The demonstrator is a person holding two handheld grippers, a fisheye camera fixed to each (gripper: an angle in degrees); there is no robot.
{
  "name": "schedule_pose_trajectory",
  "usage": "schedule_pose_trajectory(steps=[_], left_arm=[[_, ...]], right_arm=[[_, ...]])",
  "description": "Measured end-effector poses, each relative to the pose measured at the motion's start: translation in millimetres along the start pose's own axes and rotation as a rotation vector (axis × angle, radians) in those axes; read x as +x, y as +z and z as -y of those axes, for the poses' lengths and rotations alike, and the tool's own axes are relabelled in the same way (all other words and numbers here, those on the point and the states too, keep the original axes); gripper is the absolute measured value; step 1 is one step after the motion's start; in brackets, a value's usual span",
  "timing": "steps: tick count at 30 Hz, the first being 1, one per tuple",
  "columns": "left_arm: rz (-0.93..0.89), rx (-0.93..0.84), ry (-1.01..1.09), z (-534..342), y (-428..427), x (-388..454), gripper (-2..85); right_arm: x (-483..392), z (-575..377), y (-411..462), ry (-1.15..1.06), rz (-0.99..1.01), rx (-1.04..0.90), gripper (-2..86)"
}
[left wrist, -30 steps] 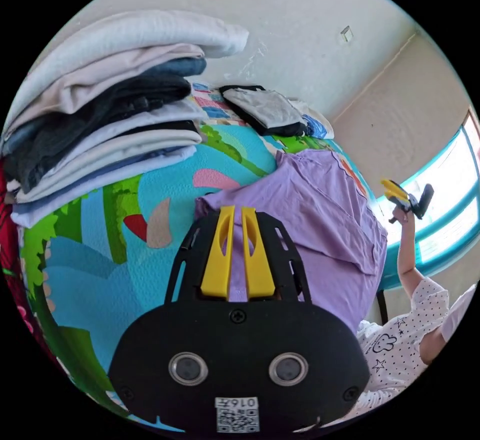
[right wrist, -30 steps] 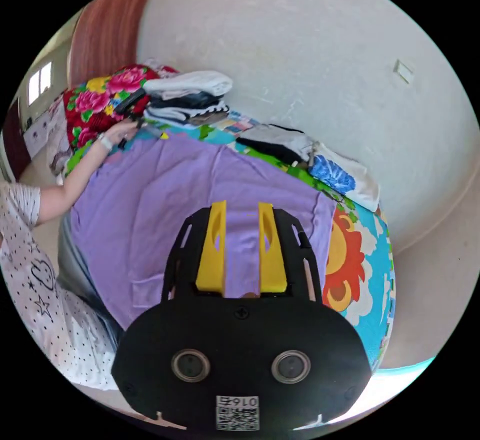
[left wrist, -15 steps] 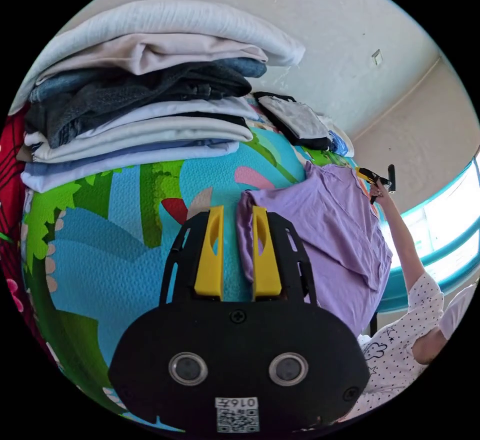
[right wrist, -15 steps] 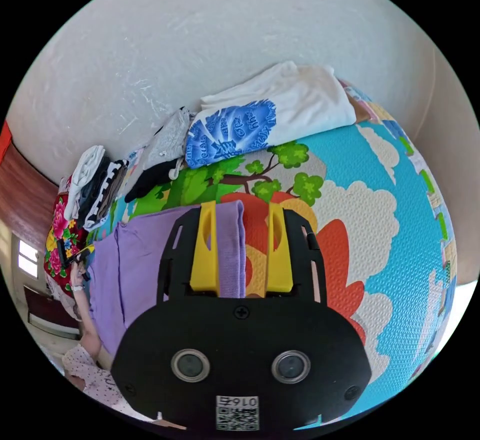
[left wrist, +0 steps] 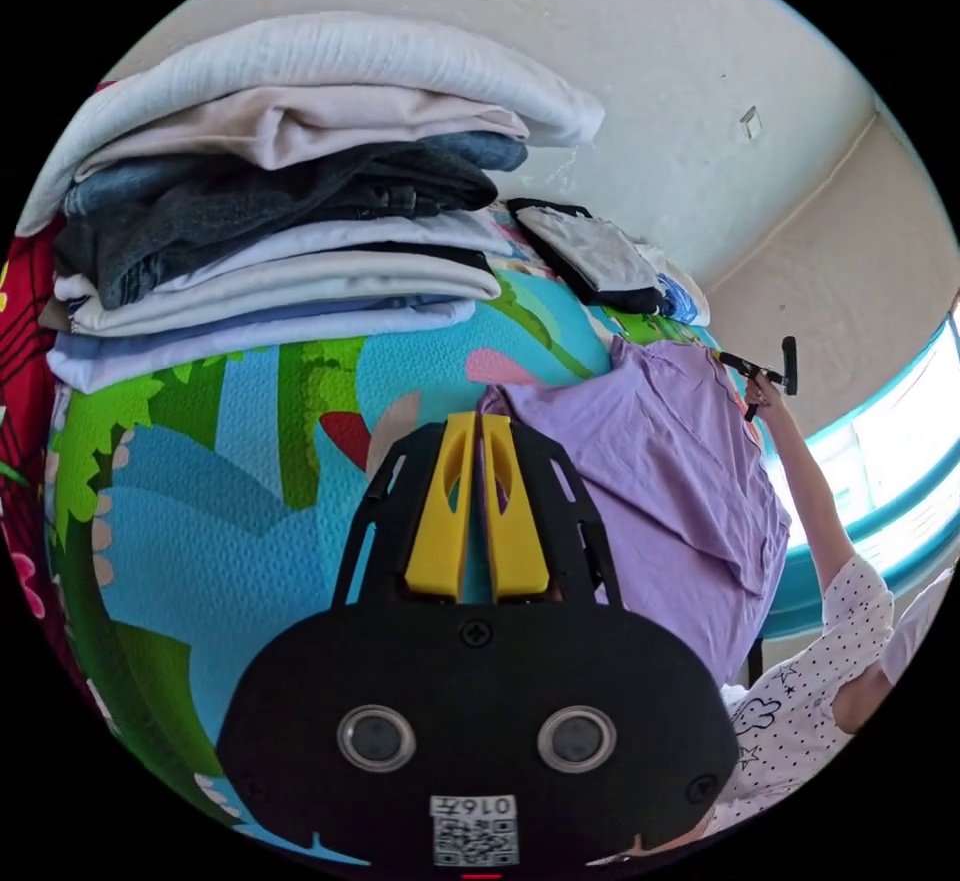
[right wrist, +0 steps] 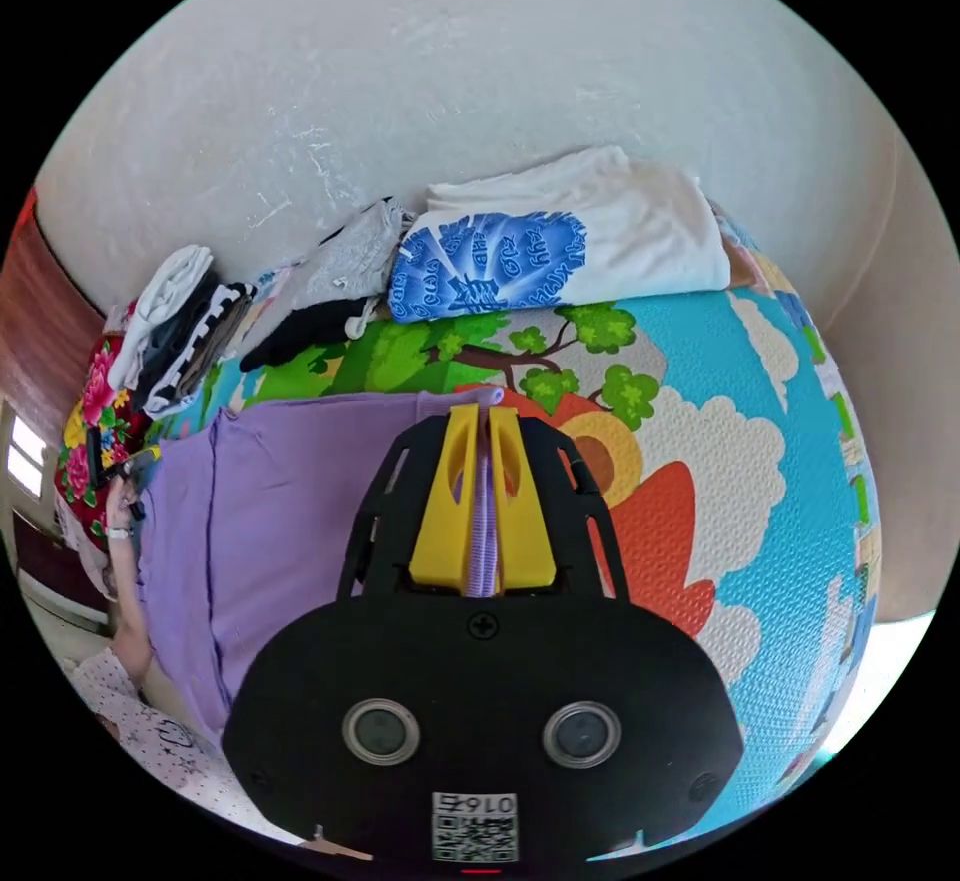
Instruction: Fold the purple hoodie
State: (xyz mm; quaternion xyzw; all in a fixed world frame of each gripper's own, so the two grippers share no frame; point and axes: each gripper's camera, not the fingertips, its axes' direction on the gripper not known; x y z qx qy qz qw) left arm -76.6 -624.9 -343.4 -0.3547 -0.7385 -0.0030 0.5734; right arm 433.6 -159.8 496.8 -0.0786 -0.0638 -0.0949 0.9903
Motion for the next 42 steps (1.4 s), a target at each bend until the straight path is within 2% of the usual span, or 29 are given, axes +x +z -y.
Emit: schedule_pose_trajectory(steps=[4, 7, 11, 13, 15, 17, 18, 20, 25, 29, 31, 36, 42], left_arm=[[0.036, 0.002, 0.023, 1, 1, 6, -1.0], [-0.002, -0.013, 0.009, 2, 2, 0, -0.9], [-0.1, -0.043, -0.033, 1, 5, -16, -0.4], [-0.135, -0.01, -0.061, -4, -2, -23, 0.8], [-0.16, 0.101, -0.098, -16, -22, -29, 1.0], [-0.188, 0.178, -0.086, -22, -36, -29, 2.7], [-0.211, 0.198, -0.077, -24, -40, -26, 3.6], [-0.217, 0.184, -0.036, -22, -39, -17, 4.3], [-0.189, -0.016, 0.115, -11, -10, 28, 4.3], [-0.007, -0.052, 0.186, -13, 1, 60, 0.9], [0.06, -0.07, 0.144, -14, 4, 61, -0.4], [0.033, -0.084, 0.113, -22, 2, 62, -0.9], [0.001, -0.084, 0.091, -34, -4, 66, -1.0]], right_arm=[[-12, 11, 6, 0.019, -0.106, -0.053, 0.6], [-9, 16, 13, 0.093, -0.076, -0.048, 0.5], [-25, 19, 32, 0.063, -0.06, -0.096, 0.8], [-30, 18, 34, 0.051, -0.028, -0.104, 1.1], [-35, 16, 32, 0.057, -0.029, -0.101, 1.5], [-53, 10, 16, 0.1, -0.116, 0.033, 1.7], [-63, 8, 11, 0.07, -0.124, 0.073, 1.7], [-124, 5, 2, -0.171, -0.071, 0.153, 2.6], [-283, 5, 28, -0.583, 0.098, 0.038, 5.5], [-404, -4, 68, -0.777, 0.102, 0.01, 4.2], [-444, -7, 91, -0.844, 0.055, -0.037, 2.7], [-503, -12, 149, -0.89, -0.137, -0.165, 0.1], [-506, -11, 172, -0.762, -0.031, -0.163, -0.3]])
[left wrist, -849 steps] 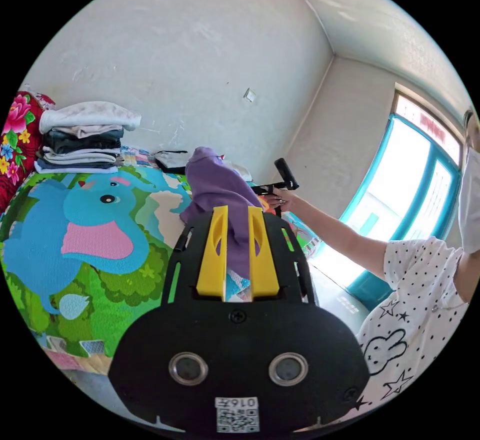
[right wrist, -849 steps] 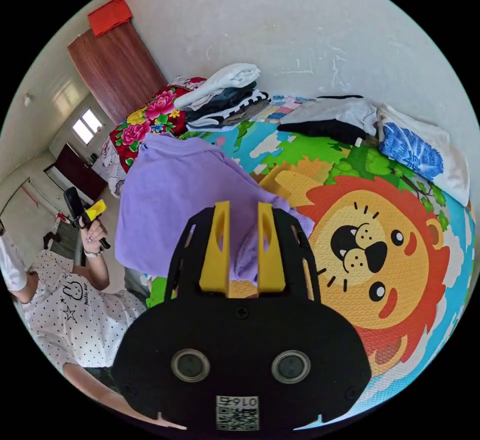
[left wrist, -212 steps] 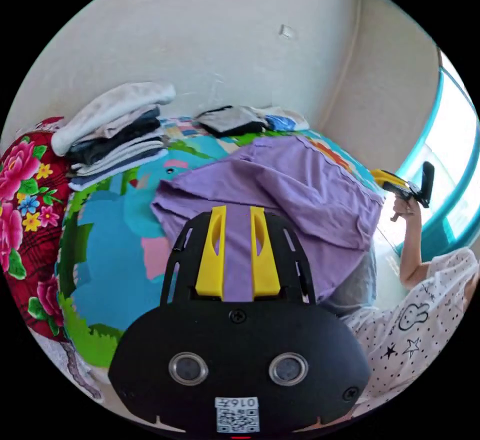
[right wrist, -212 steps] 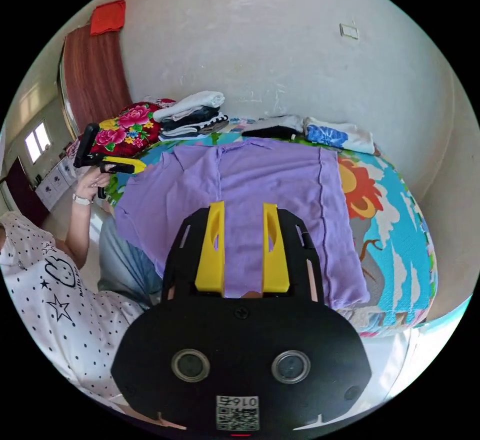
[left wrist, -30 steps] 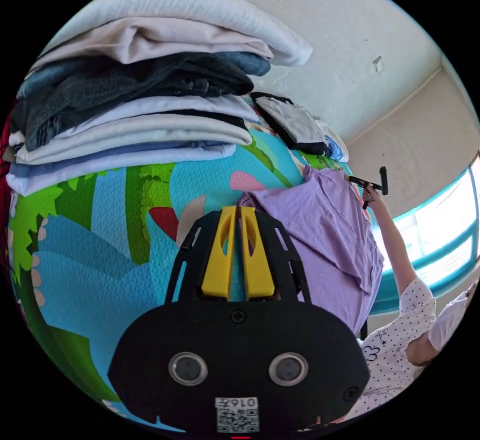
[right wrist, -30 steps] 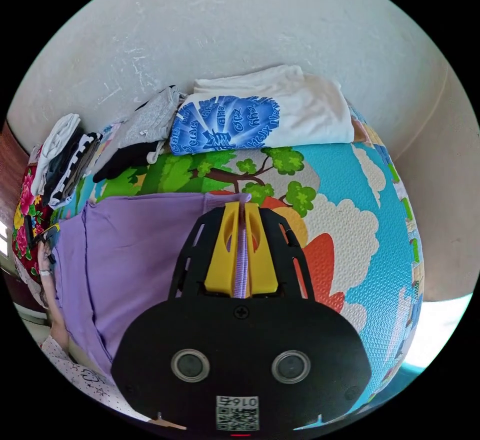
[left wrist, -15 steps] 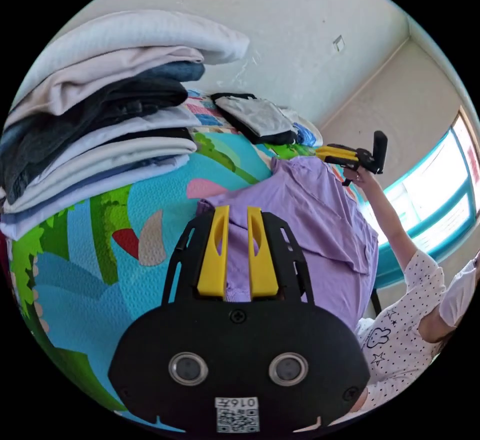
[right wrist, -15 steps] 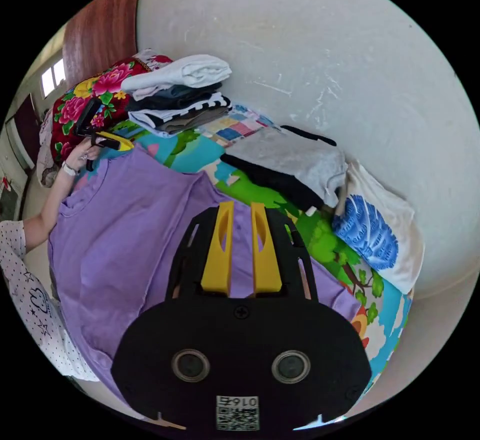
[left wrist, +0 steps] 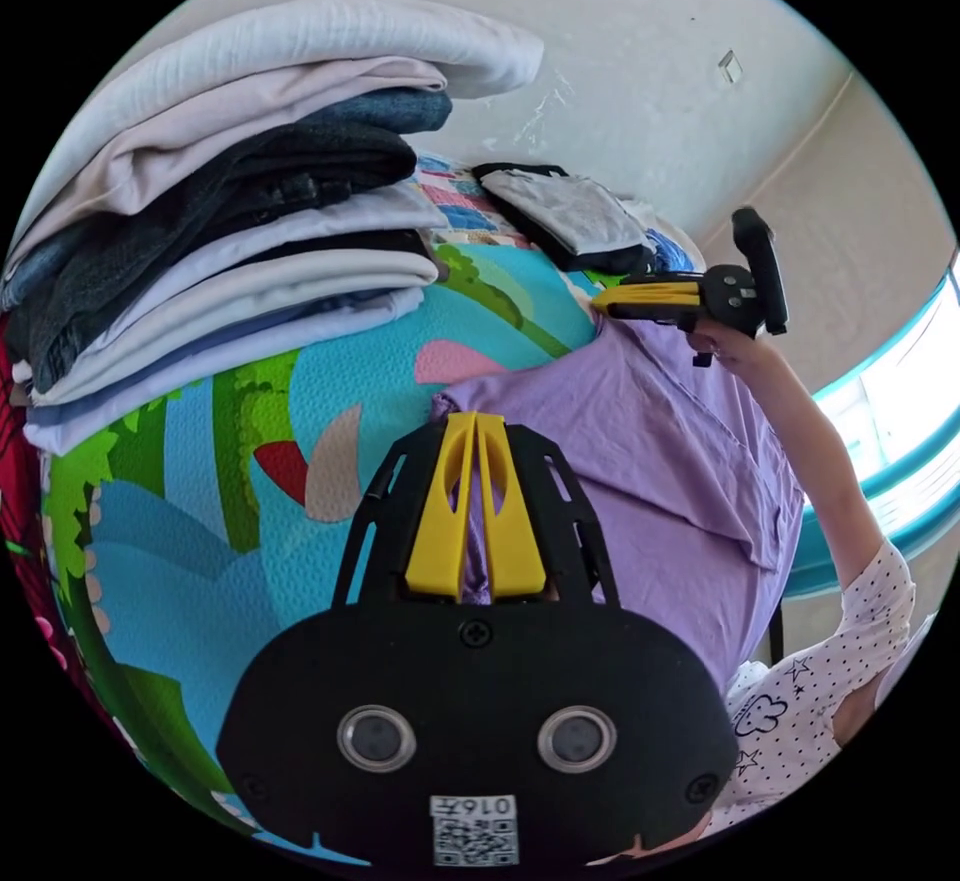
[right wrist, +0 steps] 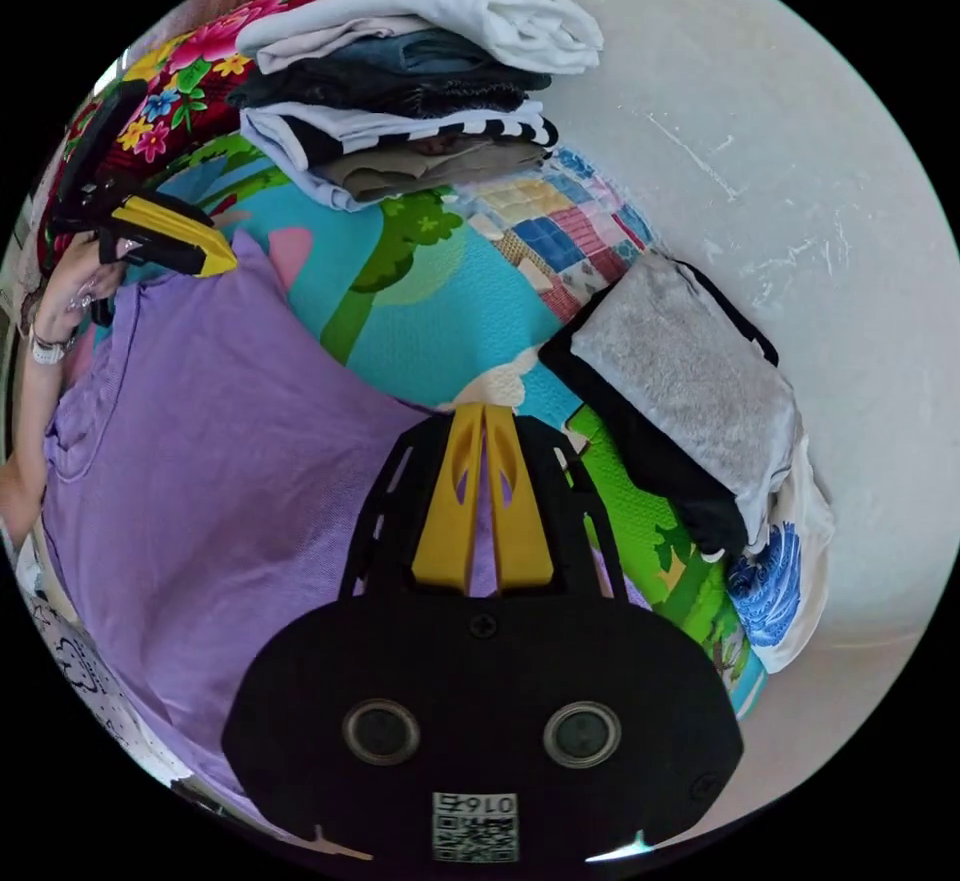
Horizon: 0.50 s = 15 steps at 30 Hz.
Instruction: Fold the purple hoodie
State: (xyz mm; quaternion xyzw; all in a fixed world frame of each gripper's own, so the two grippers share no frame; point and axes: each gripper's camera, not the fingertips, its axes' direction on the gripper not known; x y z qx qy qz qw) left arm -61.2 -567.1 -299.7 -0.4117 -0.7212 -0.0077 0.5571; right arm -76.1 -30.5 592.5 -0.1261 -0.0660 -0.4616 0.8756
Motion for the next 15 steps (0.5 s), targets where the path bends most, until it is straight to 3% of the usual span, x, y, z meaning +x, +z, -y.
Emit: schedule_pose_trajectory(steps=[4, 7, 10, 15], left_arm=[[-0.005, 0.0, -0.005, -8, -4, 6, -1.0], [-0.011, 0.0, -0.007, -15, -7, 10, -1.0], [-0.009, 0.0, -0.006, -23, -10, 17, -1.0], [0.051, -0.017, -0.018, -42, -27, 26, -1.0]], right_arm=[[11, -12, -9, 0.201, 0.026, 0.096, -0.3], [13, -25, -12, 0.188, 0.197, 0.077, -0.2], [-7, -35, -7, 0.11, 0.23, 0.048, -0.2], [-52, -47, 14, -0.027, 0.088, -0.02, -0.4]])
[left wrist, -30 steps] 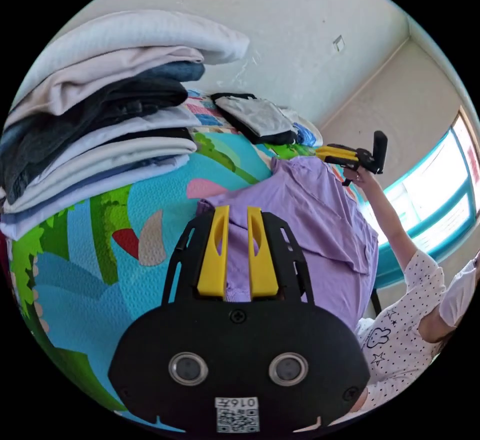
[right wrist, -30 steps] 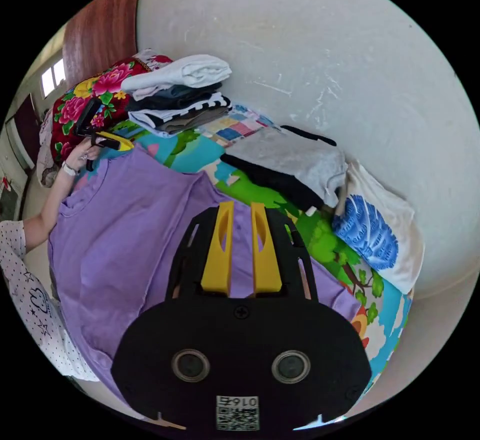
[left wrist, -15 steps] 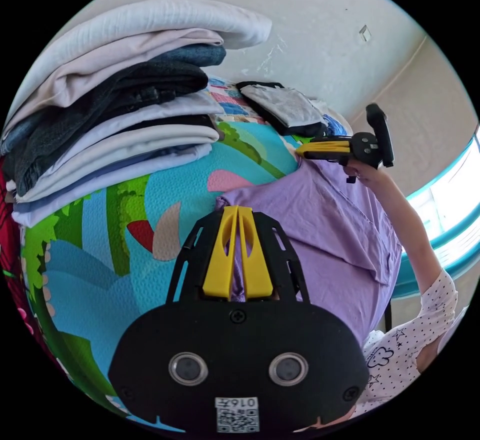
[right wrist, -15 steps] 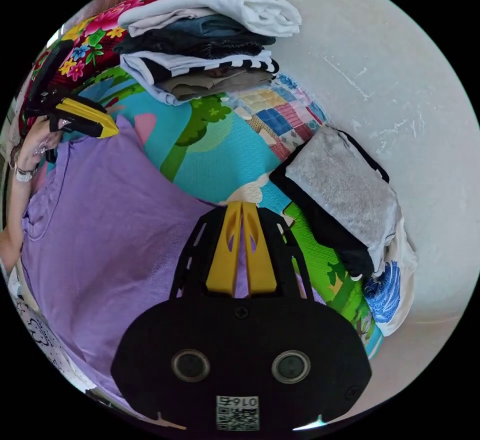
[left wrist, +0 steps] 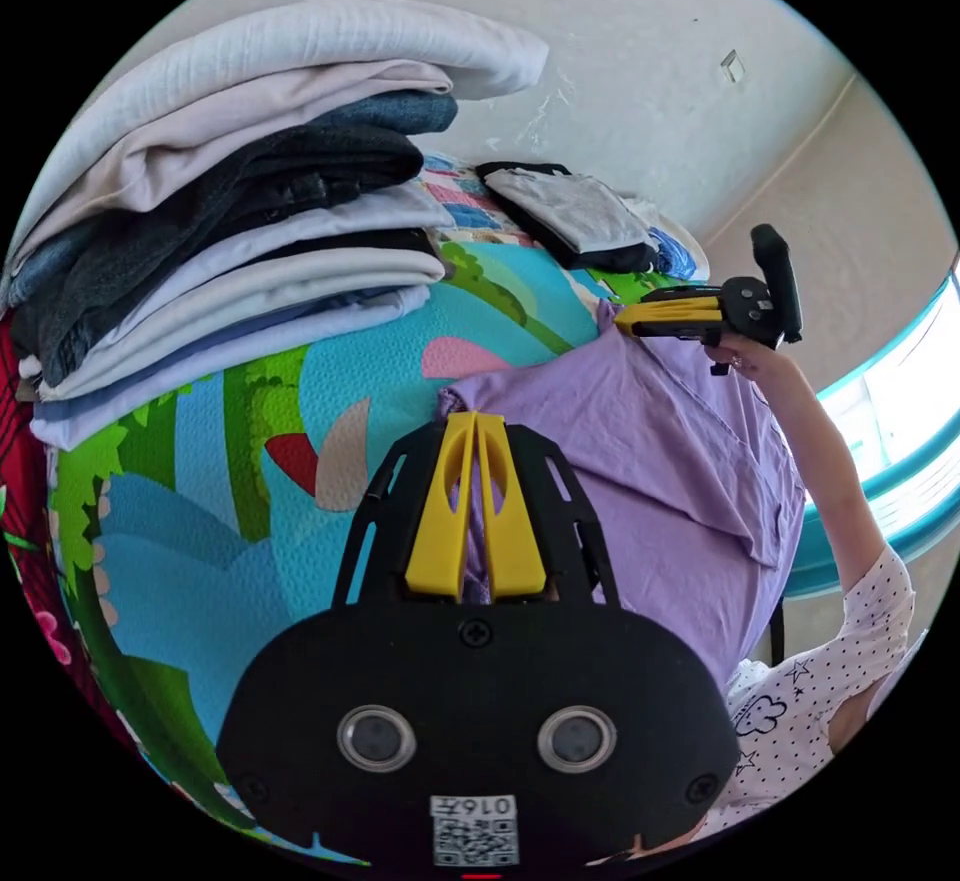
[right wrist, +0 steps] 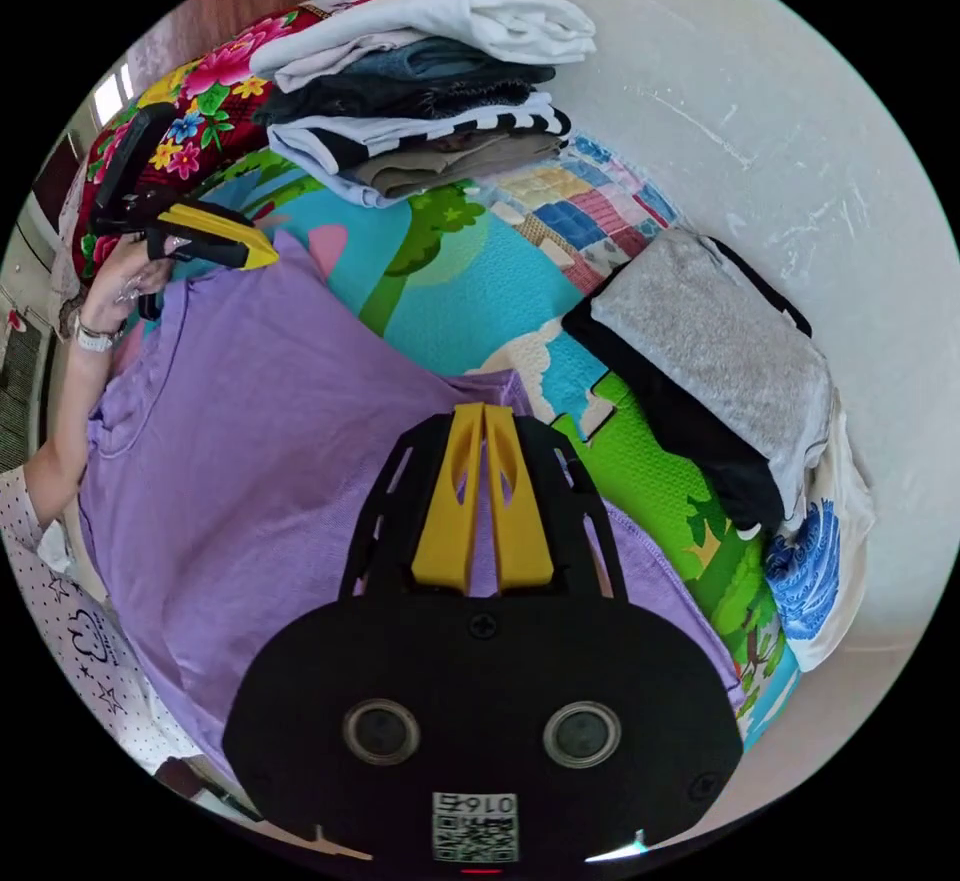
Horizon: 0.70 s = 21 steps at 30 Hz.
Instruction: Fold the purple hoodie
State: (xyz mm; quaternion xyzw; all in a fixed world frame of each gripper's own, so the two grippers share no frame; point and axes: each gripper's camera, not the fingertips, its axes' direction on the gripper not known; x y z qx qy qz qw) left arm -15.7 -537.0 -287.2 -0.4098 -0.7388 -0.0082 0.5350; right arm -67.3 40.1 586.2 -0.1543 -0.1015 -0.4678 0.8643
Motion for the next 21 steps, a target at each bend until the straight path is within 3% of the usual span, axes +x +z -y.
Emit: schedule_pose_trajectory(steps=[5, 8, 14, 18, 21], left_arm=[[0.161, 0.066, -0.139, -32, -45, -5, -1.0], [0.045, 0.209, -0.06, -52, -89, 26, -1.0], [-0.117, 0.357, 0.358, -128, -169, 160, -0.7], [-0.295, 0.421, 0.414, -219, -176, 203, 1.4], [-0.316, 0.429, 0.35, -288, -163, 211, 2.6]], right_arm=[[-42, -52, -58, 0.027, -0.104, 0.111, -0.3], [-82, -133, -119, 0.017, -0.079, 0.266, -0.1], [-159, -345, -197, 0.113, 0.062, 0.581, 1.8], [-204, -432, -186, 0.191, 0.109, 0.638, 6.0], [-249, -469, -158, 0.119, 0.164, 0.612, 11.0]])
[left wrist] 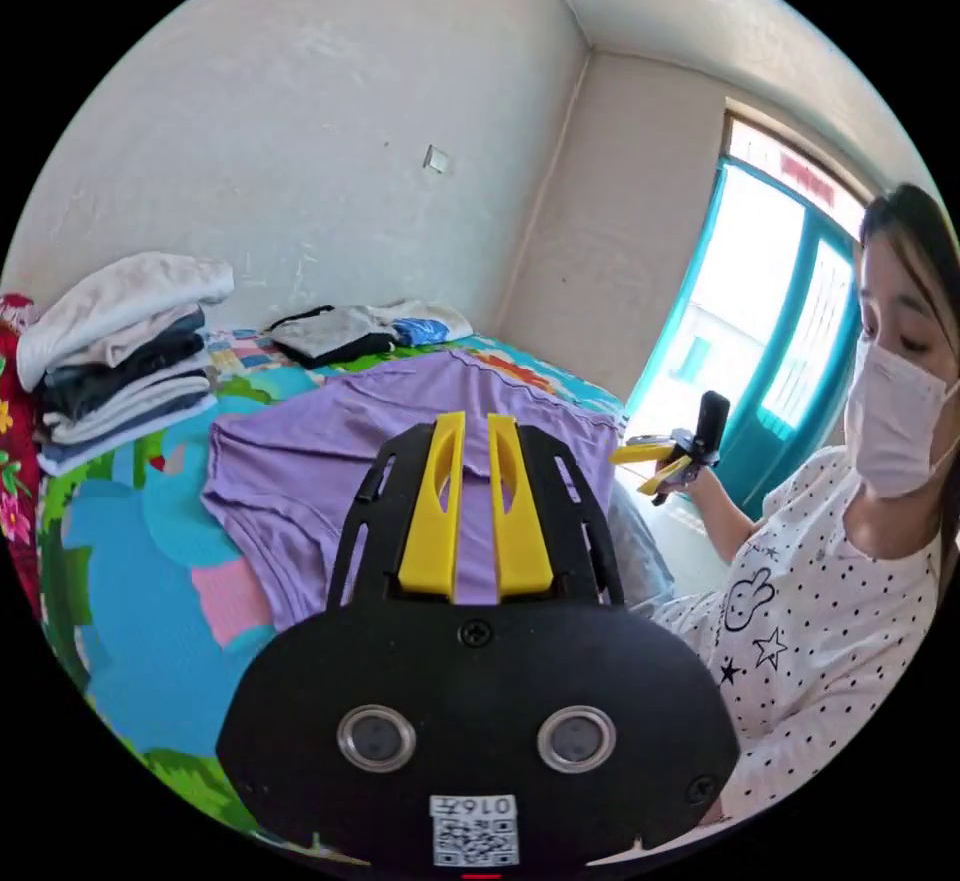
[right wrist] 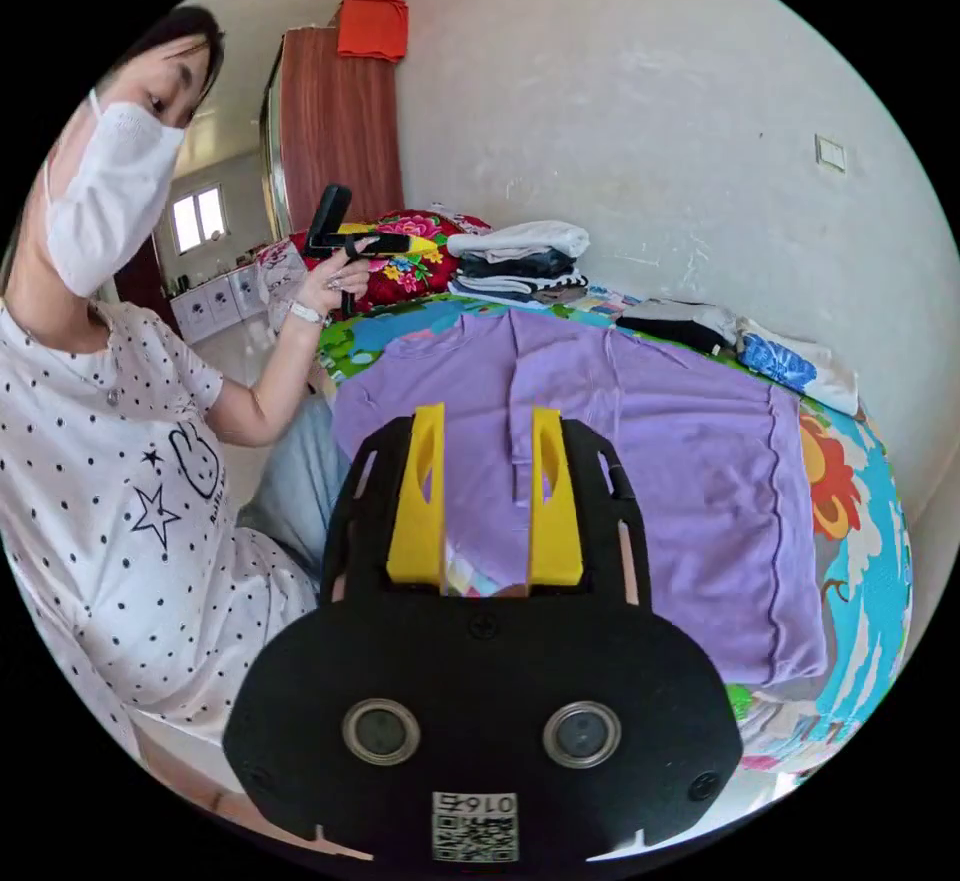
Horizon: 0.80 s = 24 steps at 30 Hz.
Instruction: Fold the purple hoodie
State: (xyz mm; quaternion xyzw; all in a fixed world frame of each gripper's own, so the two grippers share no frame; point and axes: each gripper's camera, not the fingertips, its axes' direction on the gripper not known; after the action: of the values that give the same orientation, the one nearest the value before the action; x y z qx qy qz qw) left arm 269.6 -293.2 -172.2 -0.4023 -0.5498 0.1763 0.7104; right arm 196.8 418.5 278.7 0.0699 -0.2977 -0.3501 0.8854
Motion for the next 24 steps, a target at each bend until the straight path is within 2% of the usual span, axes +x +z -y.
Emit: schedule_pose_trajectory(steps=[4, 9, 12, 16, 19, 21, 24], left_arm=[[0.102, -0.073, -0.117, -56, -7, 19, 3.4], [0.141, -0.057, -0.208, -92, -25, 43, 3.7], [0.124, -0.033, -0.245, -102, -33, 52, 3.7], [0.118, -0.042, -0.272, -108, -40, 61, 3.8], [0.149, -0.101, -0.235, -112, -44, 76, 4.4], [0.194, -0.201, -0.199, -118, -40, 89, 5.6], [0.157, -0.297, -0.212, -127, -29, 97, 7.3]], right_arm=[[-45, -43, 44, -0.131, 0.207, -0.142, 12.0], [-28, -62, 89, -0.082, 0.252, -0.368, 12.2], [2, -72, 98, 0.05, 0.312, -0.317, 11.2], [26, -79, 109, 0.18, 0.456, -0.246, 5.7], [23, -74, 101, 0.094, 0.475, -0.249, 2.1], [29, -69, 87, 0.064, 0.492, -0.215, 1.5], [67, -57, 62, 0.161, 0.651, -0.072, 1.0]])
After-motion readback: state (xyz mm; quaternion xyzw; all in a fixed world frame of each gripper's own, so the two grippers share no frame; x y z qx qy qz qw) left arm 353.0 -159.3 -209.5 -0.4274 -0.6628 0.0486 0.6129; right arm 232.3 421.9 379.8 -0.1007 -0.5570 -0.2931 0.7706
